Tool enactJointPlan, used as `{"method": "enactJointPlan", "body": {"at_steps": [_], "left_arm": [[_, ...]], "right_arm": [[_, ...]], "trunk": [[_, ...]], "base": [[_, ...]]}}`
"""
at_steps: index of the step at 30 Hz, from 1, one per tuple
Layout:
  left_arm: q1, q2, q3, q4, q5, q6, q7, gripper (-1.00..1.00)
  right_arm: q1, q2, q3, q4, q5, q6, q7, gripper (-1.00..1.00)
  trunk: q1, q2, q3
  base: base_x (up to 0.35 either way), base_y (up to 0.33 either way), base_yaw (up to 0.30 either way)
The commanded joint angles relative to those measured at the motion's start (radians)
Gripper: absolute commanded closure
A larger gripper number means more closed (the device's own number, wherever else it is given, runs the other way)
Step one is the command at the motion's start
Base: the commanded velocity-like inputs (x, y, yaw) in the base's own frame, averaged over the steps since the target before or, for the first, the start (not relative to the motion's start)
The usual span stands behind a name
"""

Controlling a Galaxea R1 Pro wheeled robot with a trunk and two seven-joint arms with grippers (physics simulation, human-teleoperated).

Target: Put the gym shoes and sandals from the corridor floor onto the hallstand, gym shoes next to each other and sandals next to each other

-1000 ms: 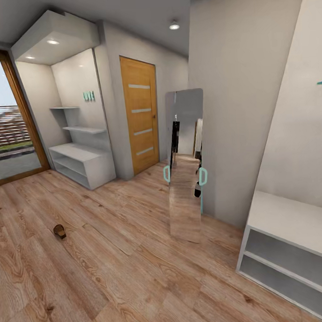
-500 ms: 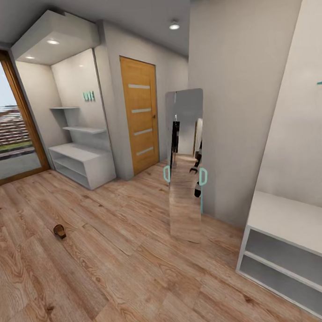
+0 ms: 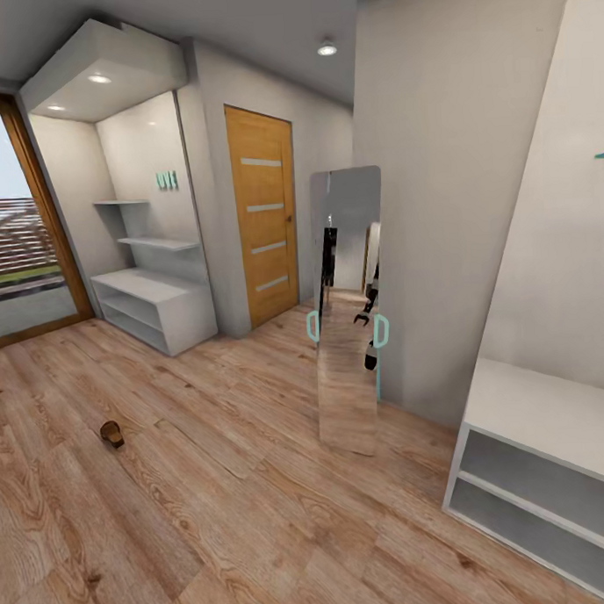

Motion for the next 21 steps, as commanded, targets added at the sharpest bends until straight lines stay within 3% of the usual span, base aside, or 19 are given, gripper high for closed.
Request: {"method": "enactJointPlan", "body": {"at_steps": [1,21], "left_arm": [[0.000,0.000,0.001,0.001,0.000,-0.003,0.001,-1.00],[0.000,0.008,0.001,0.004,0.001,-0.004,0.002,-1.00]], "right_arm": [[-0.001,0.000,0.000,0.000,0.001,-0.003,0.000,-1.00],[-0.001,-0.020,-0.001,-0.004,-0.006,-0.003,-0.004,-1.00]], "trunk": [[0.000,-0.001,-0.001],[0.000,-0.001,-0.001]], "base": [[0.000,0.000,-0.067],[-0.001,0.000,-0.265]]}}
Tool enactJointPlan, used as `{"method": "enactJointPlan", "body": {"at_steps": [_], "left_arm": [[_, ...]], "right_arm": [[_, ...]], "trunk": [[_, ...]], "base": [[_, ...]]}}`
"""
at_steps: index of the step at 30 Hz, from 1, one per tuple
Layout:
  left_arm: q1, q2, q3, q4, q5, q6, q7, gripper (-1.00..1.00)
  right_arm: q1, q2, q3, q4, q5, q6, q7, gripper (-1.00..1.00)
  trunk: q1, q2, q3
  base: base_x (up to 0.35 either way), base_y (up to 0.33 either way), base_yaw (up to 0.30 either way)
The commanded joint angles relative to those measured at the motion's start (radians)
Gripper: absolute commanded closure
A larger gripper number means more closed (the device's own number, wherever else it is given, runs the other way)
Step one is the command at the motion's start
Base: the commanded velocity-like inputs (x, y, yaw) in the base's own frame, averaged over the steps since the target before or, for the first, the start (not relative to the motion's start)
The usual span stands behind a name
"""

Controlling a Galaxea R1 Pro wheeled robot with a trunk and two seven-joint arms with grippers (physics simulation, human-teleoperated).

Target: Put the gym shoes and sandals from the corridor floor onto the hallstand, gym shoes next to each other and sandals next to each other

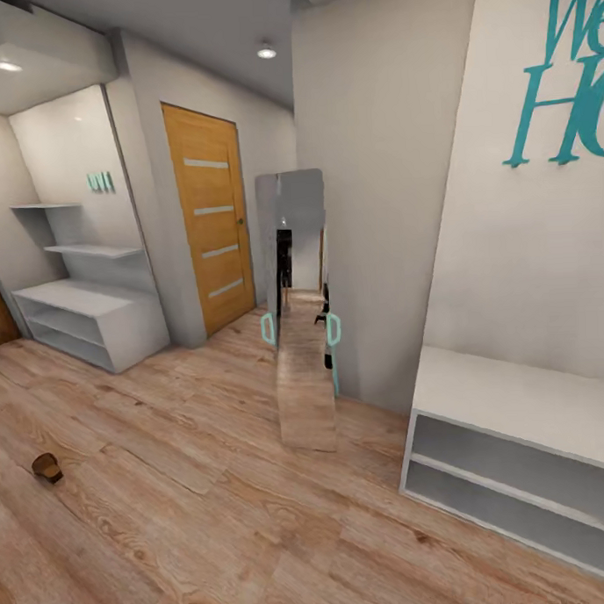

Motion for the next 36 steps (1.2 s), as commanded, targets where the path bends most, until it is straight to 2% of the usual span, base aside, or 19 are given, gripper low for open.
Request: {"method": "enactJointPlan", "body": {"at_steps": [1,11,21,29,36], "left_arm": [[0.000,0.000,0.001,0.001,0.000,-0.003,0.001,-1.00],[-0.001,0.001,0.002,0.018,0.003,-0.004,0.001,-1.00],[-0.001,0.001,0.002,0.020,0.003,-0.004,0.001,-1.00],[-0.001,0.001,0.002,0.020,0.002,-0.004,0.001,-1.00],[-0.001,0.002,0.002,0.020,0.002,-0.005,0.001,-1.00]], "right_arm": [[-0.001,0.000,0.000,0.001,0.000,-0.003,0.000,-1.00],[-0.001,0.000,0.000,0.001,0.000,-0.003,0.000,-1.00],[-0.001,0.001,-0.001,0.003,0.000,-0.003,0.000,-1.00],[-0.001,0.001,-0.035,0.004,-0.004,-0.003,0.000,-1.00],[-0.001,0.001,-0.048,0.004,-0.004,-0.003,0.000,-1.00]], "trunk": [[0.000,-0.001,-0.001],[0.000,-0.001,-0.004],[0.000,-0.001,-0.008],[0.000,-0.001,-0.014],[0.000,-0.001,-0.020]], "base": [[-0.055,0.000,-0.300],[-0.231,0.038,-0.300],[-0.070,0.264,-0.300],[-0.003,0.079,-0.284],[-0.001,0.014,-0.272]]}}
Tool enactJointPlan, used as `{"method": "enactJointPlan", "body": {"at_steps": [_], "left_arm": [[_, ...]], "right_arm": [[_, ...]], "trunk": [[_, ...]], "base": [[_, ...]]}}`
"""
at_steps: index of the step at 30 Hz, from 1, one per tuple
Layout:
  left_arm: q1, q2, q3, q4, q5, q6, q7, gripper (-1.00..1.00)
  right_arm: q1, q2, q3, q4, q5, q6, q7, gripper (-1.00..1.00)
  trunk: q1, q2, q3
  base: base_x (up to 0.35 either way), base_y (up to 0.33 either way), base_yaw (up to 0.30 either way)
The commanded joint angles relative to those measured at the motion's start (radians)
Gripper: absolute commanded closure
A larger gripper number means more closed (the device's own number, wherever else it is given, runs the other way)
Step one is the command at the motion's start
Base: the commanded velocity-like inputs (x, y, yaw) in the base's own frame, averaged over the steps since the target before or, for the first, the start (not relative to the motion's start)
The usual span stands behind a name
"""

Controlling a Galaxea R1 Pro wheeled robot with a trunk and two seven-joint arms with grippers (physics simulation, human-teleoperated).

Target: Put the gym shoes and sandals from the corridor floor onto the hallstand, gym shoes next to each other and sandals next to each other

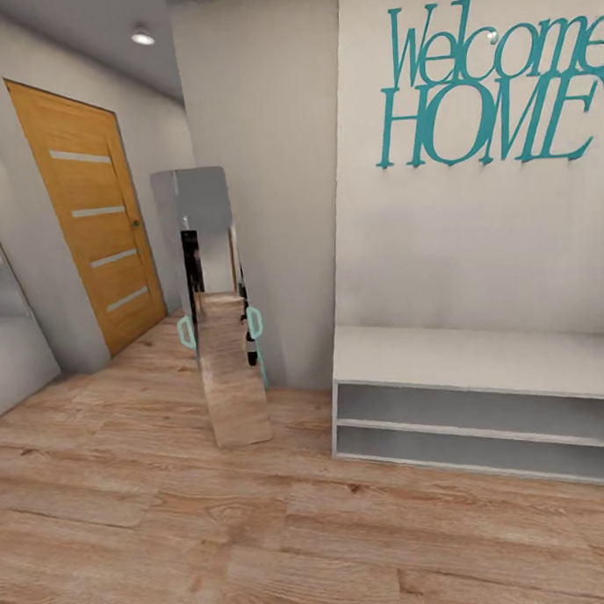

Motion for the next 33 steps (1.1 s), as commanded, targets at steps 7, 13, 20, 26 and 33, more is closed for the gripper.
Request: {"method": "enactJointPlan", "body": {"at_steps": [7,13,20,26,33], "left_arm": [[-0.001,-0.001,0.000,0.000,0.000,-0.003,0.000,-1.00],[-0.001,-0.001,0.000,0.000,0.000,-0.003,-0.001,-1.00],[-0.001,-0.001,-0.001,0.000,0.000,-0.003,-0.001,-1.00],[-0.001,-0.003,-0.003,0.000,-0.006,-0.003,-0.002,-1.00],[-0.001,-0.010,-0.005,0.000,-0.010,-0.003,-0.009,-1.00]], "right_arm": [[-0.001,0.000,-0.003,0.001,0.000,-0.003,0.000,-1.00],[-0.001,0.000,-0.004,0.000,0.000,-0.003,0.000,-1.00],[-0.001,0.000,-0.004,0.000,0.000,-0.003,0.000,-1.00],[-0.001,0.000,-0.004,0.000,0.000,-0.003,0.000,-1.00],[-0.001,0.000,-0.004,0.000,0.000,-0.003,0.000,-1.00]], "trunk": [[0.000,-0.001,-0.007],[0.000,-0.001,-0.012],[0.000,-0.001,-0.019],[0.000,-0.001,-0.024],[0.000,-0.001,-0.030]], "base": [[0.000,0.003,-0.270],[0.000,0.001,-0.269],[0.000,0.000,-0.269],[0.000,0.000,-0.269],[0.000,0.000,-0.269]]}}
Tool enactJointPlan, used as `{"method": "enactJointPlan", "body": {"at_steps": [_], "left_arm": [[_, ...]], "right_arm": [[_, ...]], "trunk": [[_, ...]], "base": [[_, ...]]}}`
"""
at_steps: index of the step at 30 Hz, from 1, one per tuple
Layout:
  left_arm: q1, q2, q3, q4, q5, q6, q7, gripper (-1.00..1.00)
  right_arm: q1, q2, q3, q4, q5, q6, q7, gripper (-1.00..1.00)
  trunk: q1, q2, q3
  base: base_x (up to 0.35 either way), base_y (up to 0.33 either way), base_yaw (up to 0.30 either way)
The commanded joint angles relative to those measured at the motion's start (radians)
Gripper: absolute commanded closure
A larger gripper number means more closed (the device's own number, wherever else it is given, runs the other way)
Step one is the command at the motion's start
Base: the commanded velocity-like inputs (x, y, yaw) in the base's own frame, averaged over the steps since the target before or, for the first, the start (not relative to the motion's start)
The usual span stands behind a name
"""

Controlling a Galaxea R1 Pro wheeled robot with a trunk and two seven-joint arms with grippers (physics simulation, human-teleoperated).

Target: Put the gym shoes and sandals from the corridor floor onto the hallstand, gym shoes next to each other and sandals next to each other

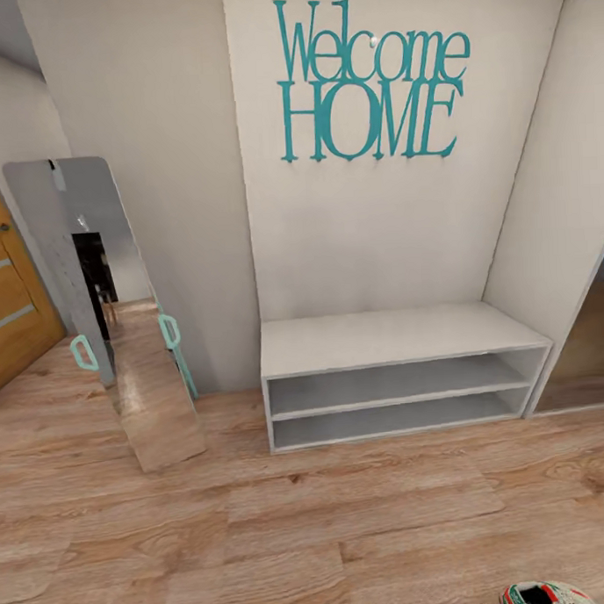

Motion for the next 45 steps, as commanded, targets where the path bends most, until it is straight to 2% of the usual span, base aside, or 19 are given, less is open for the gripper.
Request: {"method": "enactJointPlan", "body": {"at_steps": [1,24,45], "left_arm": [[0.000,0.000,0.001,0.000,-0.001,-0.003,-0.001,-1.00],[0.000,0.005,0.004,0.000,0.011,-0.003,-0.004,-1.00],[0.000,0.006,0.004,0.000,0.010,-0.003,-0.005,-1.00]], "right_arm": [[-0.001,0.000,-0.001,0.001,0.000,-0.003,0.000,-1.00],[-0.001,0.000,-0.001,0.001,0.000,-0.003,0.000,-1.00],[-0.001,0.000,-0.001,0.001,0.000,-0.003,0.000,-1.00]], "trunk": [[0.000,0.000,-0.002],[0.000,0.000,-0.022],[0.000,0.000,-0.042]], "base": [[0.000,0.000,-0.269],[0.000,0.009,-0.268],[0.116,0.239,-0.262]]}}
